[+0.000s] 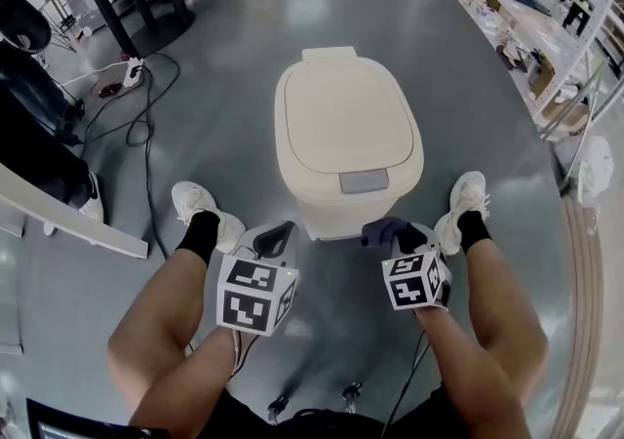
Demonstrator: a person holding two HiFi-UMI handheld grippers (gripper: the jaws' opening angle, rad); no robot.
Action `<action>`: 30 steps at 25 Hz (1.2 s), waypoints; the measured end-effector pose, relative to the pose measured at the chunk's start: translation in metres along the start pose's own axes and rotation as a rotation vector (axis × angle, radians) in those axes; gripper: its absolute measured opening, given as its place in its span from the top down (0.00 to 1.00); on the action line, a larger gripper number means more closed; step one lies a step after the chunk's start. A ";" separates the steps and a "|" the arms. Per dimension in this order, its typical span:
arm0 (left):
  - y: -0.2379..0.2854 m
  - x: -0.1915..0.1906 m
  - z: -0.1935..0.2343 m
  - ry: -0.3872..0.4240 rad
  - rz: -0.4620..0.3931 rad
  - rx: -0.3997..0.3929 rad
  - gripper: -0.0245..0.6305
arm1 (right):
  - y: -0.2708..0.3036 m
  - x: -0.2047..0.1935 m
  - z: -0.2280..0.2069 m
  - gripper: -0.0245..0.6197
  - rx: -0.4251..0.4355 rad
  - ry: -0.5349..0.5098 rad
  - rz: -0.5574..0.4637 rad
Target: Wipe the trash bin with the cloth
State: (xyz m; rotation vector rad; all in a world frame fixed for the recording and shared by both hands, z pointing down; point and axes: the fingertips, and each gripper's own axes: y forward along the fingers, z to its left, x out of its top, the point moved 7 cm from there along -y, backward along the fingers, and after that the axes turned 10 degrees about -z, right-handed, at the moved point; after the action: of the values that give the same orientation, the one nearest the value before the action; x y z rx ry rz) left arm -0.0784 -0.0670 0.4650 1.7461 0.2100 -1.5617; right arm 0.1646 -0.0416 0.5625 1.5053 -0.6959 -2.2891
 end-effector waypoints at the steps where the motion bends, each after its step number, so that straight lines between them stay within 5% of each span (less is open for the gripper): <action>1: 0.000 -0.001 0.000 -0.003 0.001 0.001 0.97 | -0.001 -0.002 0.002 0.81 0.006 -0.008 0.006; 11: -0.005 -0.010 0.016 -0.033 0.004 0.020 0.97 | -0.001 0.003 0.074 0.81 0.171 -0.160 -0.016; 22: -0.003 -0.011 0.024 -0.046 -0.002 0.027 0.97 | 0.027 0.028 0.140 0.81 0.316 -0.204 -0.068; 30: -0.001 -0.012 0.027 -0.041 0.003 0.033 0.97 | 0.044 0.031 0.154 0.80 0.330 -0.199 -0.046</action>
State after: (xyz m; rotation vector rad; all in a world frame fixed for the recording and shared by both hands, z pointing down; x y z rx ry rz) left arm -0.1028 -0.0788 0.4770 1.7369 0.1622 -1.6058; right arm 0.0109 -0.0597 0.6137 1.4475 -1.1539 -2.4760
